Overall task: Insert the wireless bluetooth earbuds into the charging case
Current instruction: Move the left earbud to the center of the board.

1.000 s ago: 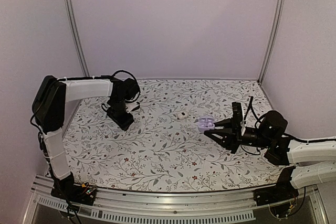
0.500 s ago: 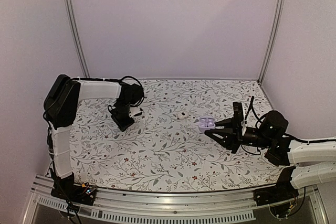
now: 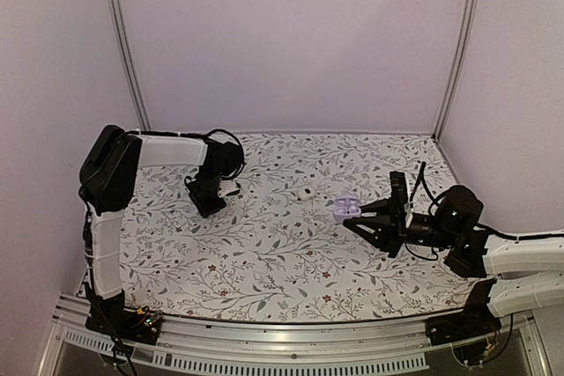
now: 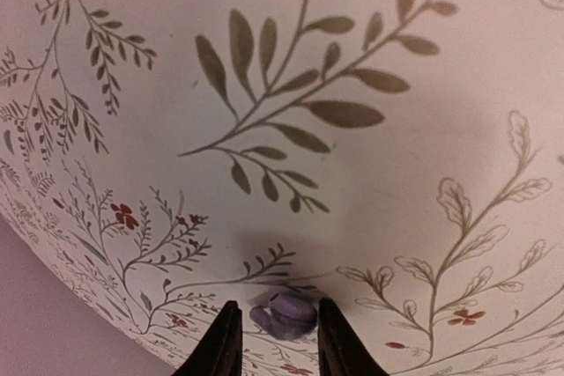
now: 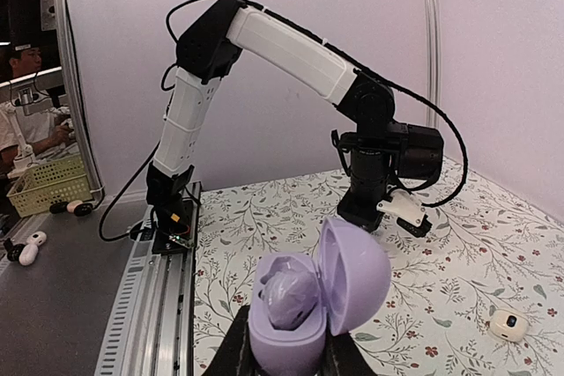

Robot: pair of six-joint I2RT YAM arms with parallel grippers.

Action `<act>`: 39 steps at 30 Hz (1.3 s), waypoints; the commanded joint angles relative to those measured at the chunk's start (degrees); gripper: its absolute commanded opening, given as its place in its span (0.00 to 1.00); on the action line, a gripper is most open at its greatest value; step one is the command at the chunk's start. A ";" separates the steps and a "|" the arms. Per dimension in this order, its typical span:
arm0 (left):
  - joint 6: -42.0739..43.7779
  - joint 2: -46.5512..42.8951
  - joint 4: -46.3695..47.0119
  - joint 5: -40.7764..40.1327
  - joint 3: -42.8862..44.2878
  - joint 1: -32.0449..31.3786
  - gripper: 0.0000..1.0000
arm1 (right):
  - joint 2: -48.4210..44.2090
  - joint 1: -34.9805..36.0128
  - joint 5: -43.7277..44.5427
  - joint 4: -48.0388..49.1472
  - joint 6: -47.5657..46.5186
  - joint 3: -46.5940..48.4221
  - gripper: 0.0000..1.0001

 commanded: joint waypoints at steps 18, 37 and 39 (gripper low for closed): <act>0.49 2.79 -0.34 8.77 3.45 0.62 0.15 | -0.93 -0.41 0.80 -1.38 -1.06 0.41 0.00; -11.14 -3.12 0.37 36.15 3.39 -12.42 0.17 | -3.38 -0.41 1.86 -1.99 -0.53 -0.83 0.00; -13.14 -4.46 2.06 39.12 1.97 -12.75 0.16 | -3.39 -0.41 1.86 -1.99 -0.53 -0.82 0.00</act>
